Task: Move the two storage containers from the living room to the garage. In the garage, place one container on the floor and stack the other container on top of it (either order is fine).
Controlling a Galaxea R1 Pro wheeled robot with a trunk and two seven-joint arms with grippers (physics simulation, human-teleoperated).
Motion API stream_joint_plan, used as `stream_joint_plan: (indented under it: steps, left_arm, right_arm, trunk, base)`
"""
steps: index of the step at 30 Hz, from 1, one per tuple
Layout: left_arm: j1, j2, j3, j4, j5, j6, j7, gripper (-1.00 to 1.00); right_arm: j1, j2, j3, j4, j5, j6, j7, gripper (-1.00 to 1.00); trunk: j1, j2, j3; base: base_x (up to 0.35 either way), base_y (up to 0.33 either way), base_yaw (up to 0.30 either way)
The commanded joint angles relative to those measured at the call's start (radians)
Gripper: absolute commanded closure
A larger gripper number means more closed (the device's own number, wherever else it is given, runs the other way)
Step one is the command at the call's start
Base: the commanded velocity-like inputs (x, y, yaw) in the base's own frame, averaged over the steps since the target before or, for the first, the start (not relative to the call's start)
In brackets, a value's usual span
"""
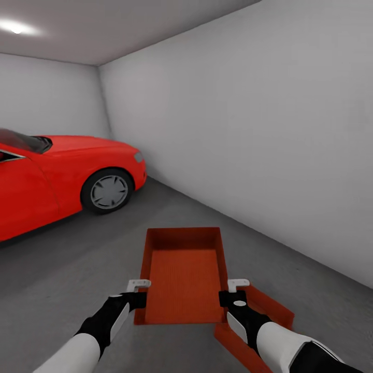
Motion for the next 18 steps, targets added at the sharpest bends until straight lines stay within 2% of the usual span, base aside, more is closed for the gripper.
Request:
stream_joint_plan:
  steps: [1,11,18]
  left_arm:
    - [0.000,0.001,0.007,0.000,0.006,0.006,0.003,1.00]
    - [0.000,0.001,0.007,0.000,0.006,0.006,0.003,1.00]
    - [0.000,0.001,0.007,0.000,0.006,0.009,0.004,1.00]
  right_arm:
    - [-0.002,-0.012,-0.042,-0.001,0.008,-0.032,-0.034,1.00]
    - [-0.002,-0.012,-0.042,-0.001,0.008,-0.032,-0.034,1.00]
    - [-0.002,-0.012,-0.042,-0.001,0.008,-0.032,-0.034,1.00]
  trunk:
    - [0.001,-0.001,-0.001]
    - [0.001,-0.001,-0.001]
    - [0.001,-0.001,-0.001]
  base:
    - [0.284,0.000,-0.243]
    - [0.287,0.000,-0.238]
    - [0.258,0.000,-0.051]
